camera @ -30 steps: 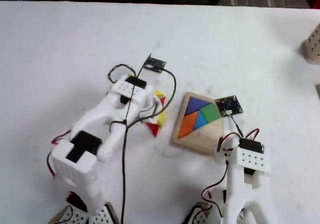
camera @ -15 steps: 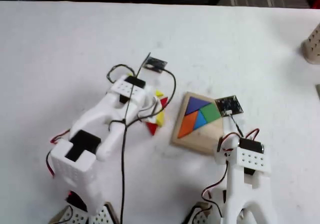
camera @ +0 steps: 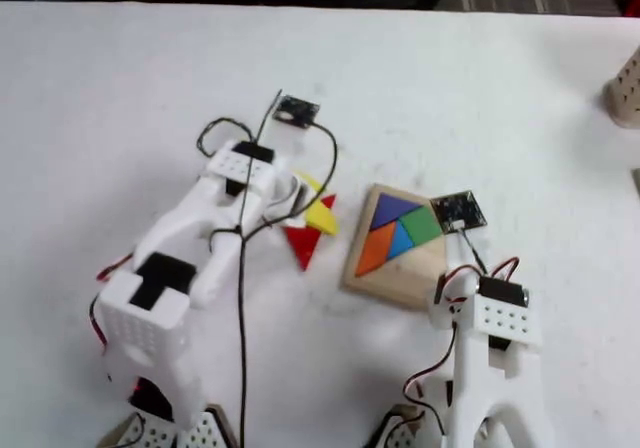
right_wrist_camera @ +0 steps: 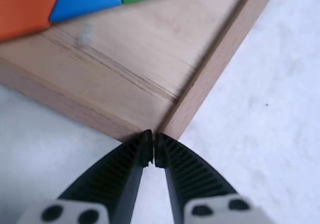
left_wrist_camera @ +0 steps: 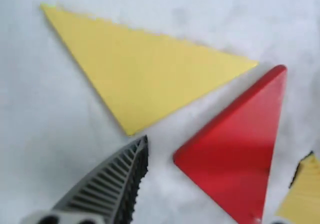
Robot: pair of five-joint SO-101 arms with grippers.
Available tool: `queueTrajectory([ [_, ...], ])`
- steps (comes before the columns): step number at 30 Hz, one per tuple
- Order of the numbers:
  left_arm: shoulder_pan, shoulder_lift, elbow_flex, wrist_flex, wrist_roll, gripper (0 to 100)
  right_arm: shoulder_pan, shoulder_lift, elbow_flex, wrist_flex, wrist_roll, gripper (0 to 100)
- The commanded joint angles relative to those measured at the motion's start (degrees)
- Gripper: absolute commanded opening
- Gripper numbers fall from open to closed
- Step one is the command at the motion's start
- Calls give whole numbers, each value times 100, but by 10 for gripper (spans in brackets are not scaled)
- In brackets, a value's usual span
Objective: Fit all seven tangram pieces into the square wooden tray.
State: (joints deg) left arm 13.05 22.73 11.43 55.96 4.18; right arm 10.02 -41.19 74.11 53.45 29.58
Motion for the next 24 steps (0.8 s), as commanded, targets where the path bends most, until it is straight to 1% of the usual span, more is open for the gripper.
queueTrajectory([
  [1,66,110,-484,53,-149,452,-101,-22,53,-57,53,22],
  [6,233,127,-457,97,-510,448,-101,-22,53,-57,53,22],
  [9,347,127,-448,97,-554,406,-101,-22,53,-66,53,22],
  [13,637,127,-440,422,-554,363,-101,-22,53,-66,53,22],
  [24,699,127,-440,703,-519,359,-101,-22,53,-66,53,22],
])
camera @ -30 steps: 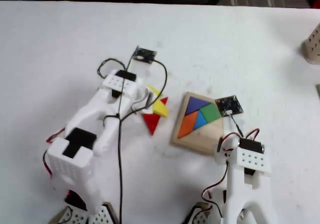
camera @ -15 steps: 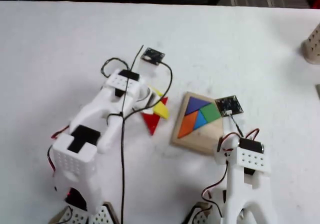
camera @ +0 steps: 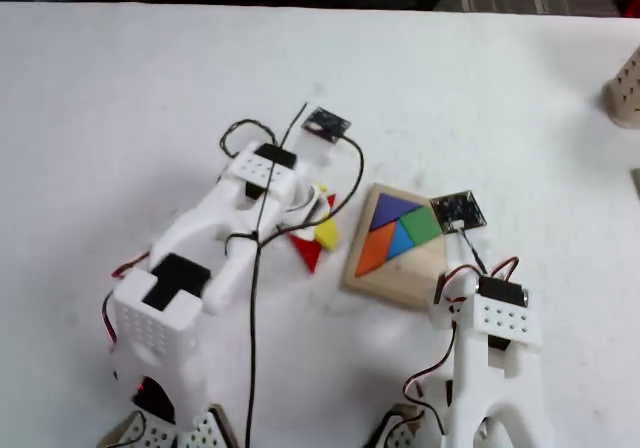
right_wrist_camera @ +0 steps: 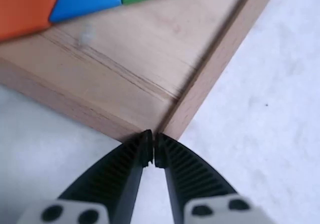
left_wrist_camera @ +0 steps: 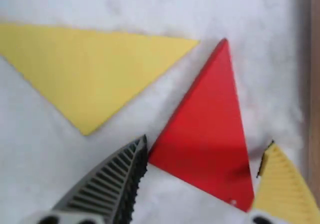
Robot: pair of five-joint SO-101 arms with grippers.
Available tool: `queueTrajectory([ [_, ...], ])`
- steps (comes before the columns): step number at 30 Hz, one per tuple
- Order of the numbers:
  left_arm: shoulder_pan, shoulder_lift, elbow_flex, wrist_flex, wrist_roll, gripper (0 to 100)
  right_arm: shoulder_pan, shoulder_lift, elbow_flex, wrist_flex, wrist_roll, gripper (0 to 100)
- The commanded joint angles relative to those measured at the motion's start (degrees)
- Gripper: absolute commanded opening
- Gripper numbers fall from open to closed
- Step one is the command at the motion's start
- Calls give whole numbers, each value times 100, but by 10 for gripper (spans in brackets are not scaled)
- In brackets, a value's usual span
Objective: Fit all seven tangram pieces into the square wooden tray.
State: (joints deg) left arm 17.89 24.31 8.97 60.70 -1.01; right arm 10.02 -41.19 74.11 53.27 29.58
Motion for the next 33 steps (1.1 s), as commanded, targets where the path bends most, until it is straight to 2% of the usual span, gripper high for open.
queueTrajectory([
  [1,215,-31,-193,229,9,358,-101,-22,53,-48,53,22],
  [3,215,-31,-193,193,35,345,-101,-22,53,-48,53,22],
  [6,215,-22,-193,176,352,259,-101,-22,53,-48,53,22],
  [9,215,-22,-211,176,334,187,-101,-22,53,-48,53,22],
  [26,259,-84,-246,237,334,186,-101,-13,53,-154,53,22],
  [33,435,-426,-853,1213,369,186,-101,-13,53,-163,53,22],
])
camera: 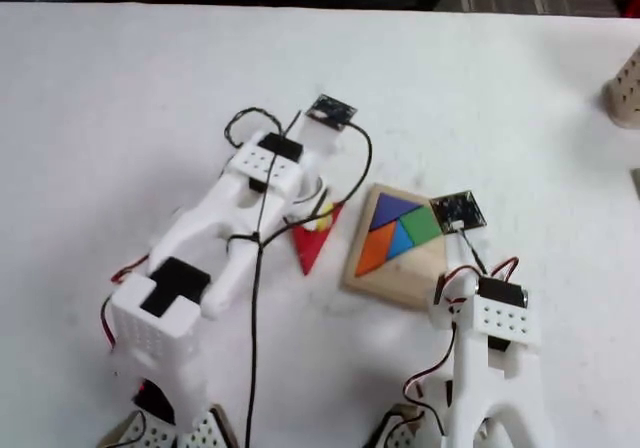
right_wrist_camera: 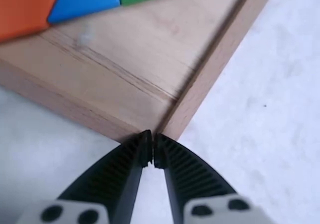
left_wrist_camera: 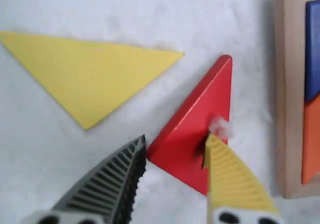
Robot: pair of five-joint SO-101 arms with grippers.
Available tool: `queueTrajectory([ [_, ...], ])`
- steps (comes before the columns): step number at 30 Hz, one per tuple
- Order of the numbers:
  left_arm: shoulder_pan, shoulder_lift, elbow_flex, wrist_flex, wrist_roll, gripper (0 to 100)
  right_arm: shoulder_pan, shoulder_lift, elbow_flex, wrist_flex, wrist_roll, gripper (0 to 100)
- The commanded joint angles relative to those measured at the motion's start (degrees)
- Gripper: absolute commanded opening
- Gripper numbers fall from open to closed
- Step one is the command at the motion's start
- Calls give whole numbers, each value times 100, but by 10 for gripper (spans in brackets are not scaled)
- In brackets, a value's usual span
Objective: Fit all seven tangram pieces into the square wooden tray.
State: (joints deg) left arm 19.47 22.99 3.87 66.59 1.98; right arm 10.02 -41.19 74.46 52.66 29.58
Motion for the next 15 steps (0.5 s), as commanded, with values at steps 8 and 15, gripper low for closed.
queueTrajectory([
  [8,1130,-374,-413,888,79,185,-101,-13,18,-101,53,22],
  [15,1376,-409,-563,976,299,185,-92,-13,18,-110,53,22],
])
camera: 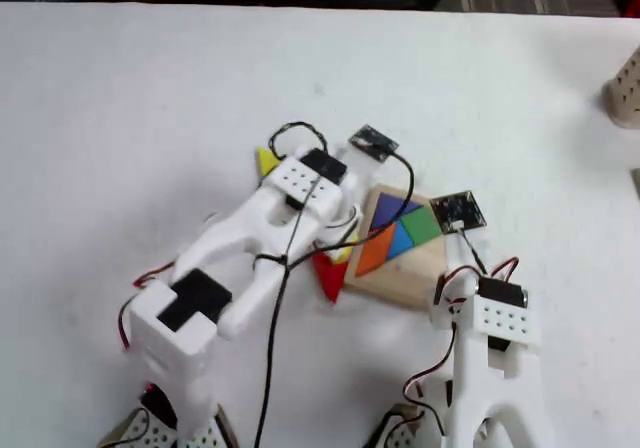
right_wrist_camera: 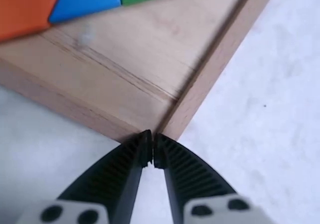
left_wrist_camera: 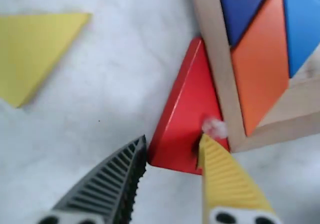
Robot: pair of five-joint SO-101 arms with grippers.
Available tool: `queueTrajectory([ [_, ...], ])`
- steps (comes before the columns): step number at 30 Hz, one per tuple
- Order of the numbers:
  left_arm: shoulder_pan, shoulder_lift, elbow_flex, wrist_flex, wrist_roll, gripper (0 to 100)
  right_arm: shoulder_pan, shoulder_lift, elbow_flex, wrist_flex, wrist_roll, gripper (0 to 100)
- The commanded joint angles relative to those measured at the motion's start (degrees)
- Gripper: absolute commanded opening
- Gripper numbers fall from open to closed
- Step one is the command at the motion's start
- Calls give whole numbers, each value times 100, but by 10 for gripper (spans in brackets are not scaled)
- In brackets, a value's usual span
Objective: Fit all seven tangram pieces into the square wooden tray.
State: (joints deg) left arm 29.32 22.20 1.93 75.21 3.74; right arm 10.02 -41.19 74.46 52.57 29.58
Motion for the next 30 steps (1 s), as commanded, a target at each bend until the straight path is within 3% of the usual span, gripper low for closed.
queueTrajectory([
  [1,435,-330,-440,185,132,185,-92,-13,18,-101,53,22],
  [12,998,-286,-712,527,132,185,-92,-13,18,-171,44,22],
  [25,136,470,-519,466,149,177,-92,-13,18,-171,44,22],
  [30,110,769,-519,255,141,21,-92,-13,18,-171,44,22],
])
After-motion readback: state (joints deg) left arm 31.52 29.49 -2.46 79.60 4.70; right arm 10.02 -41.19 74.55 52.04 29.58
